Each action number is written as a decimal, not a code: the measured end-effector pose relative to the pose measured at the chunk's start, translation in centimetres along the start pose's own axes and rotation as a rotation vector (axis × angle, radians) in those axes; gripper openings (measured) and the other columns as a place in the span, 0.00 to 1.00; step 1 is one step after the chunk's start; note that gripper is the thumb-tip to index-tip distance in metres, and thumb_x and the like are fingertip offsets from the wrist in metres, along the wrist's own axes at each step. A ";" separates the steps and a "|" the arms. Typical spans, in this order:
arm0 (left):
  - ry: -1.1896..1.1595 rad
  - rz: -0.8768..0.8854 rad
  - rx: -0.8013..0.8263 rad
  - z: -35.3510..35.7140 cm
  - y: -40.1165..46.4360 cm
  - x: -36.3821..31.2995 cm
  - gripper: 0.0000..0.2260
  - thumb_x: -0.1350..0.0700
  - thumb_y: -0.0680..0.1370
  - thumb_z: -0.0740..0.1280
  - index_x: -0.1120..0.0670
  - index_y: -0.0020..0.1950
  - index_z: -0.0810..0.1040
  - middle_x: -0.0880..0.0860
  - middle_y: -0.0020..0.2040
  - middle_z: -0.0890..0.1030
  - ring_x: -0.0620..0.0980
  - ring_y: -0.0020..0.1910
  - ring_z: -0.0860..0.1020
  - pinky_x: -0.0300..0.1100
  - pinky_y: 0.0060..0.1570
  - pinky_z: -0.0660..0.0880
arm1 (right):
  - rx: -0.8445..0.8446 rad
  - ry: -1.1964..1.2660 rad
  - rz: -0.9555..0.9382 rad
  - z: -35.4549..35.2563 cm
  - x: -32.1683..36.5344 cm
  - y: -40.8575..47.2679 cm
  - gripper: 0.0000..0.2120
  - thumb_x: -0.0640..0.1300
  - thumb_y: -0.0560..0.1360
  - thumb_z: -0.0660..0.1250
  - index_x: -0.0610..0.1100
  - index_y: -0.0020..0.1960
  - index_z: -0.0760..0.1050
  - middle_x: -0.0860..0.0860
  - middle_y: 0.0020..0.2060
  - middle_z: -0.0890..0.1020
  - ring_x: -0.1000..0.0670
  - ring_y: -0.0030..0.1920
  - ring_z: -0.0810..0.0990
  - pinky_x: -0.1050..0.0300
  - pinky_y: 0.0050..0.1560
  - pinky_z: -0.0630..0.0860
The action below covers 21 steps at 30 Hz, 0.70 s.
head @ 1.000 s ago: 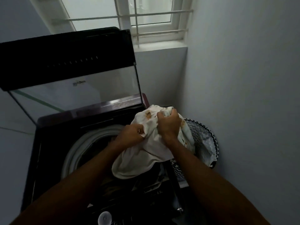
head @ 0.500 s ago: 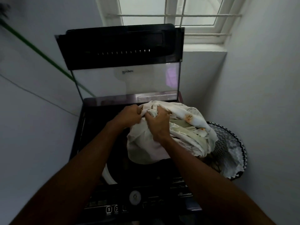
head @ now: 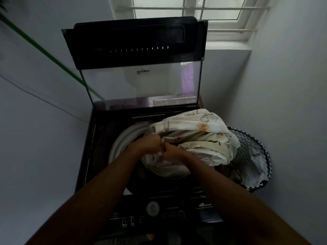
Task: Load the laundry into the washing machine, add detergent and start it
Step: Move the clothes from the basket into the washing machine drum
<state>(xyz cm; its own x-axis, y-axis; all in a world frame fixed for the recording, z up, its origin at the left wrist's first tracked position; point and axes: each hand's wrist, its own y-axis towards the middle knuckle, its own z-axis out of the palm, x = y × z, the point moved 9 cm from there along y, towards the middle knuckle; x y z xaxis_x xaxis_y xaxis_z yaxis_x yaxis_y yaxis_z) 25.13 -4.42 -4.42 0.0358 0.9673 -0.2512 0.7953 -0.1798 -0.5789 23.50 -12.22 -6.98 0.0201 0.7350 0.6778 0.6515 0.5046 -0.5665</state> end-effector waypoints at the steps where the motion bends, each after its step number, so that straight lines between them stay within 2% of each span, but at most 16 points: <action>1: 0.020 -0.001 0.017 0.2 0.3 -0.2 0.18 0.45 0.75 0.67 0.55 0.58 0.83 0.55 0.58 0.82 0.56 0.56 0.79 0.45 0.55 0.75 | 0.033 -0.036 -0.020 -0.4 0.1 -0.3 0.25 0.37 0.76 0.67 0.34 0.71 0.65 0.41 0.65 0.74 0.45 0.64 0.73 0.59 0.53 0.70; 2: 0.014 -0.004 -0.013 -0.1 0.5 -0.5 0.20 0.43 0.75 0.64 0.55 0.58 0.82 0.56 0.57 0.82 0.56 0.55 0.79 0.46 0.54 0.76 | 0.034 -0.054 -0.035 -1.0 0.3 -0.6 0.21 0.34 0.77 0.65 0.32 0.69 0.69 0.40 0.63 0.76 0.45 0.62 0.75 0.59 0.51 0.69; 4: -0.049 0.006 -0.192 -2.0 0.6 -1.7 0.17 0.46 0.78 0.64 0.58 0.56 0.82 0.59 0.55 0.81 0.57 0.53 0.80 0.47 0.52 0.77 | -0.074 -0.018 -0.041 -3.2 0.9 -1.0 0.15 0.35 0.76 0.64 0.32 0.62 0.75 0.37 0.56 0.80 0.42 0.57 0.79 0.54 0.50 0.72; 6: -0.126 0.054 -0.387 -4.1 0.7 -3.1 0.13 0.51 0.78 0.63 0.58 0.54 0.80 0.60 0.54 0.78 0.59 0.53 0.78 0.51 0.53 0.75 | -0.290 0.074 -0.077 -6.4 1.2 -1.6 0.11 0.39 0.73 0.65 0.35 0.51 0.80 0.37 0.47 0.83 0.42 0.49 0.82 0.53 0.44 0.73; 8: -0.250 0.107 -0.523 -5.9 0.4 -4.6 0.13 0.50 0.74 0.60 0.55 0.51 0.78 0.57 0.51 0.75 0.59 0.51 0.76 0.54 0.52 0.74 | -0.504 0.095 -0.066 -9.6 0.9 -2.6 0.08 0.41 0.69 0.65 0.40 0.44 0.81 0.41 0.41 0.84 0.45 0.44 0.82 0.57 0.41 0.71; 11: -0.327 0.210 -0.625 -7.8 0.5 -7.9 0.18 0.51 0.67 0.61 0.56 0.53 0.78 0.57 0.53 0.74 0.57 0.53 0.73 0.53 0.53 0.73 | -0.788 0.119 -0.044 -13.9 -0.7 -4.8 0.10 0.39 0.69 0.62 0.42 0.46 0.80 0.45 0.44 0.83 0.47 0.48 0.80 0.55 0.46 0.74; 14: -0.256 0.298 -0.645 -7.9 2.0 -11.5 0.19 0.54 0.70 0.69 0.55 0.61 0.77 0.57 0.58 0.75 0.57 0.57 0.72 0.52 0.56 0.72 | -1.008 -0.011 0.060 -17.1 -3.5 -7.0 0.13 0.44 0.70 0.63 0.43 0.54 0.76 0.45 0.53 0.78 0.44 0.58 0.74 0.46 0.55 0.73; 16: -0.186 0.358 -0.616 -7.1 3.6 -13.8 0.28 0.49 0.68 0.74 0.54 0.66 0.76 0.59 0.61 0.75 0.59 0.58 0.72 0.55 0.58 0.72 | -1.011 -0.083 0.247 -18.1 -6.9 -7.4 0.21 0.52 0.70 0.69 0.46 0.60 0.71 0.46 0.59 0.72 0.42 0.62 0.68 0.44 0.58 0.69; 18: -0.180 0.368 -0.499 -6.2 4.9 -15.7 0.37 0.45 0.65 0.76 0.52 0.72 0.70 0.59 0.67 0.71 0.60 0.64 0.70 0.54 0.63 0.70 | -0.913 -0.001 0.375 -17.9 -10.3 -7.2 0.34 0.58 0.65 0.73 0.48 0.66 0.65 0.45 0.64 0.68 0.41 0.65 0.65 0.41 0.62 0.67; 21: -0.006 0.300 -0.342 -4.1 6.5 -18.2 0.45 0.43 0.66 0.76 0.48 0.78 0.58 0.57 0.78 0.58 0.58 0.76 0.58 0.56 0.73 0.60 | -0.728 0.185 0.464 -16.3 -14.9 -6.4 0.44 0.55 0.64 0.73 0.54 0.73 0.53 0.43 0.71 0.59 0.37 0.69 0.60 0.39 0.65 0.67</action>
<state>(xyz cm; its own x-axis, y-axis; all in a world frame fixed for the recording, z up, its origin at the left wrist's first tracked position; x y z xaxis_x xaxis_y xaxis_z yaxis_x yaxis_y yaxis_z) 32.15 -22.43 -0.39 0.2930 0.8801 -0.3736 0.9044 -0.3819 -0.1903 31.41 -33.82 -5.80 0.4838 0.6771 0.5545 0.8673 -0.2864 -0.4070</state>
